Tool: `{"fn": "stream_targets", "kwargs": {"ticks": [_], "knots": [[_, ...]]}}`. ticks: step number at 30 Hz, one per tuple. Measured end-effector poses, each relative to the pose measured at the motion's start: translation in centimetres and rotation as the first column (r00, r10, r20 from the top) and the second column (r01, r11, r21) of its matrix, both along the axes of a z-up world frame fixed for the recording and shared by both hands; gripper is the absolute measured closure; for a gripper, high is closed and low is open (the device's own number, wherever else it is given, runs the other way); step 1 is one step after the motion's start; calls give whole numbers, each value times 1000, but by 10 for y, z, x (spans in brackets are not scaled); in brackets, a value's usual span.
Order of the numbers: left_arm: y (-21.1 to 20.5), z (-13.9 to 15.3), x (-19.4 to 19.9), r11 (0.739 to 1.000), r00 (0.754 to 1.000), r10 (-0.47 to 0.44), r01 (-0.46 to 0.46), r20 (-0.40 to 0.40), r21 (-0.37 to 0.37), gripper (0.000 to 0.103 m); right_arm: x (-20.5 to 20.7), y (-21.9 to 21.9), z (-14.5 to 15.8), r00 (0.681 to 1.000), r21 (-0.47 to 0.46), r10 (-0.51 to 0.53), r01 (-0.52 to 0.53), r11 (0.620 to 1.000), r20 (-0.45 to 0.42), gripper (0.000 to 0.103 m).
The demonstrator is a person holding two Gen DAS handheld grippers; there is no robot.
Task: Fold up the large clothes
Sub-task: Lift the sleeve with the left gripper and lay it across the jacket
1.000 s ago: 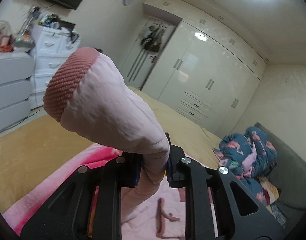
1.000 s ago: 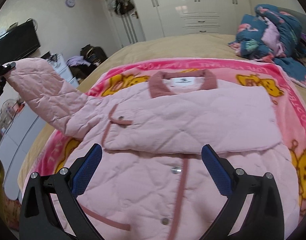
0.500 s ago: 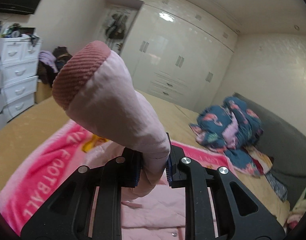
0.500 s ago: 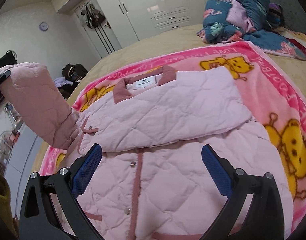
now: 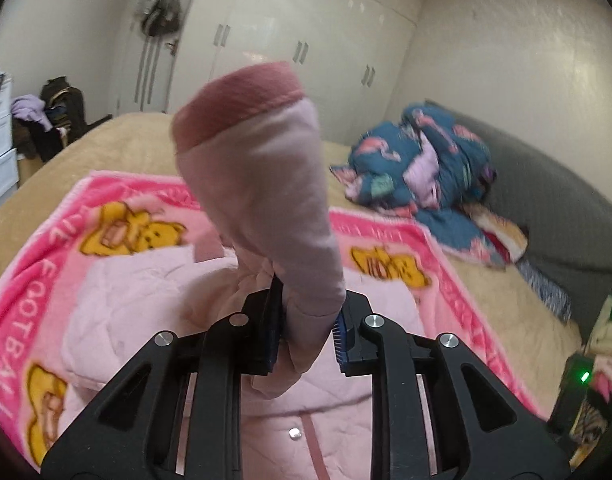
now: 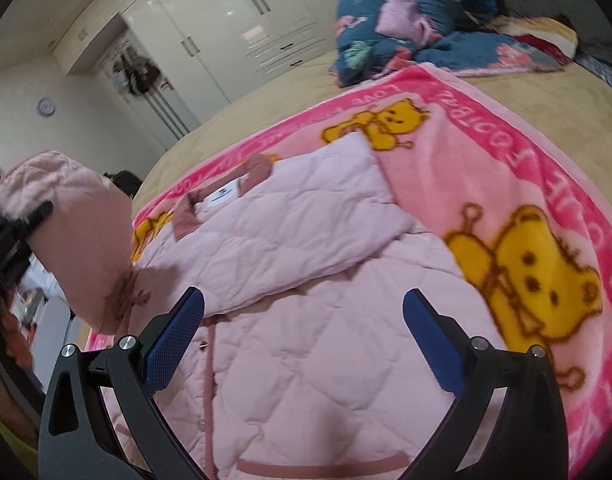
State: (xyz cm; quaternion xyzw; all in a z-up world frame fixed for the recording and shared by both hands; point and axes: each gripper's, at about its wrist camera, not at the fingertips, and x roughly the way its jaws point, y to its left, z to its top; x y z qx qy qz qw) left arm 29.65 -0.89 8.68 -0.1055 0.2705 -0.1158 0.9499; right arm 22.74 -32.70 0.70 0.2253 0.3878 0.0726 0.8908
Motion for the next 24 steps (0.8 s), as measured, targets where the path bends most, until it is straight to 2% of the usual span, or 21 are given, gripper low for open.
{"fn": "stream_targets", "kwargs": {"ticks": [7,10,13,14,15,16,19,23,24], "knots": [[-33,-52,12,995,990,-78,86,-117,60,86,-7,-23,-22,997,37,-65,67,997,-48,4],[-43,-71,13,991,982,-107,118,-158,60,83,-7,-27,-31,994,39,-84,87,995,-70,4],[-57,-89,11,982,974,-133,155,-184,110,78,-6,-31,-37,991,52,-98,103,993,-91,4],[-60,-94,12,979,969,-146,170,-198,109,66,-5,-31,-38,991,55,-99,105,993,-95,4],[-62,-98,12,978,964,-158,183,-215,102,47,-5,-32,-39,990,56,-100,106,993,-96,4],[-64,-102,11,976,958,-171,197,-230,95,39,-5,-32,-39,990,54,-102,108,993,-96,4],[-70,-111,6,965,943,-200,236,-268,111,33,-4,-31,-39,990,51,-105,110,993,-97,4],[-71,-116,-8,946,912,-260,307,-317,107,9,-5,-30,-36,989,58,-111,117,991,-93,4],[-68,-117,-13,940,903,-284,329,-323,93,9,-4,-30,-36,989,58,-112,118,991,-92,4]]}}
